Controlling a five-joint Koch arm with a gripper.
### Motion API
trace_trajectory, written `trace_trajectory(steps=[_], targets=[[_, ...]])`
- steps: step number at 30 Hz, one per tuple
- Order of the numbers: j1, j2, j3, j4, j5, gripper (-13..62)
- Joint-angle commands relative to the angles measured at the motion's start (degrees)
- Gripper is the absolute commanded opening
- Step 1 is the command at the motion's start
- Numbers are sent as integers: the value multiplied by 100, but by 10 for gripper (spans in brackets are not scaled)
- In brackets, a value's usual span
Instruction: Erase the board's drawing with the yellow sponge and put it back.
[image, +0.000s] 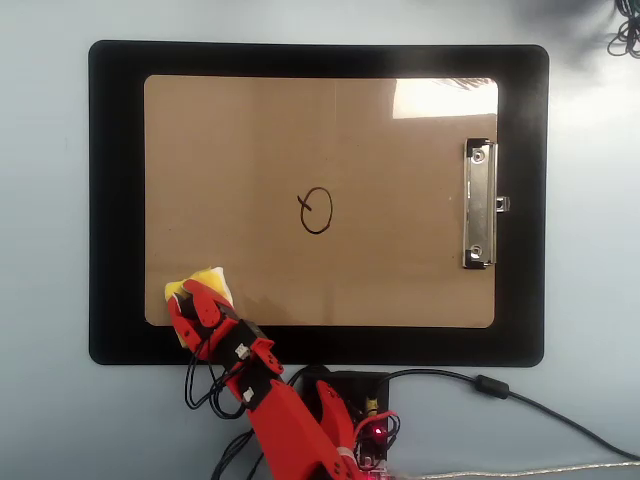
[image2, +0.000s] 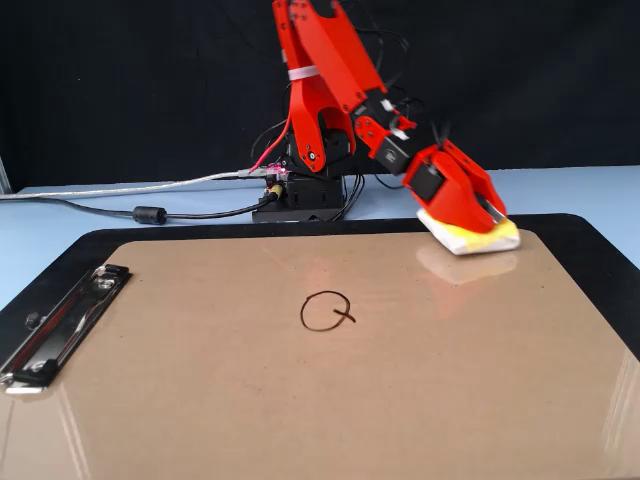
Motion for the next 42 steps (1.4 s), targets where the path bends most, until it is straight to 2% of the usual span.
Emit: trace_trajectory(steps=[1, 5, 8, 11, 16, 20, 25, 34, 38, 42], targets=[[229, 1248, -149, 861, -193, -82], [1072, 2646, -940, 4052, -193, -82], [1758, 2637, -2215, 5924, -149, -82], [2602, 2628, -2716, 6284, 158, -82], [4614, 1740, -2593, 5256, 1380, -82], [5247, 932, -2514, 4087, 1485, -82], [5476, 343, -2188, 3006, 1345, -82], [5458, -62, -281, 88, 1178, -82], [5467, -1468, -457, -1239, 1169, -82], [5572, -3498, -2021, -2276, 1143, -82]])
